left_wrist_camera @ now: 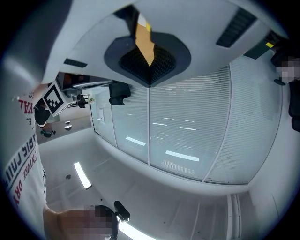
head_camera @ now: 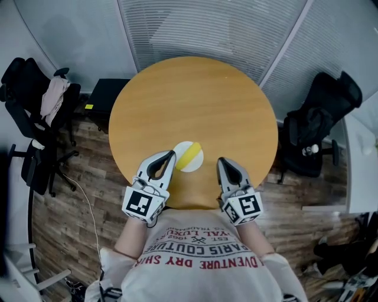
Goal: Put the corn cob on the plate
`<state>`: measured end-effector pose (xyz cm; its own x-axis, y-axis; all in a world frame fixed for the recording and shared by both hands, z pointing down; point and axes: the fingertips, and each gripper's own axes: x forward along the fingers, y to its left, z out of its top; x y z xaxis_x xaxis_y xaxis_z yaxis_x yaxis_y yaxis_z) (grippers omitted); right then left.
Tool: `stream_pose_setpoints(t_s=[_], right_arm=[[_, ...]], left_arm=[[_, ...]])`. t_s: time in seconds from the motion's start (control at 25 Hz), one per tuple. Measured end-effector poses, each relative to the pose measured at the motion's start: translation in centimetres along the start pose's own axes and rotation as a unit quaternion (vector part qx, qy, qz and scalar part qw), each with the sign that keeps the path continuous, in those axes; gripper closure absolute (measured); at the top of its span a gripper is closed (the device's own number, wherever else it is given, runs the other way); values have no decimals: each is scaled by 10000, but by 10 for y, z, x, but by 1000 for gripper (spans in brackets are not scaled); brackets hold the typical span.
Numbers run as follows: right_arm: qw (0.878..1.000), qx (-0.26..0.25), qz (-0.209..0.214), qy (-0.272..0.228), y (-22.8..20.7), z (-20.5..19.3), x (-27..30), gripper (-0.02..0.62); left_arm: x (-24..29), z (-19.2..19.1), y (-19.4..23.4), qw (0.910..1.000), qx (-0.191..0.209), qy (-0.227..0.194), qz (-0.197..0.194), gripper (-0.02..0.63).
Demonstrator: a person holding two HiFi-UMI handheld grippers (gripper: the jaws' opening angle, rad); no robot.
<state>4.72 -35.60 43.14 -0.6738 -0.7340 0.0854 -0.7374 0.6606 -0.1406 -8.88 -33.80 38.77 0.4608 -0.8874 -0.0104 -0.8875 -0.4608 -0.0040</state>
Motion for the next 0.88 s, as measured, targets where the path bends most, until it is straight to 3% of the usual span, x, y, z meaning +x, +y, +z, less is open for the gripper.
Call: stream_pose_setpoints(t_s=[0.28, 0.88], right_arm=[[10000, -41, 44, -62, 12, 4, -2, 566], [10000, -48, -56, 9, 7, -1, 5, 566]], left_arm=[[-10, -4, 8, 9998, -112, 112, 83, 574], [-1, -17, 14, 9991, -274, 276, -189, 574]])
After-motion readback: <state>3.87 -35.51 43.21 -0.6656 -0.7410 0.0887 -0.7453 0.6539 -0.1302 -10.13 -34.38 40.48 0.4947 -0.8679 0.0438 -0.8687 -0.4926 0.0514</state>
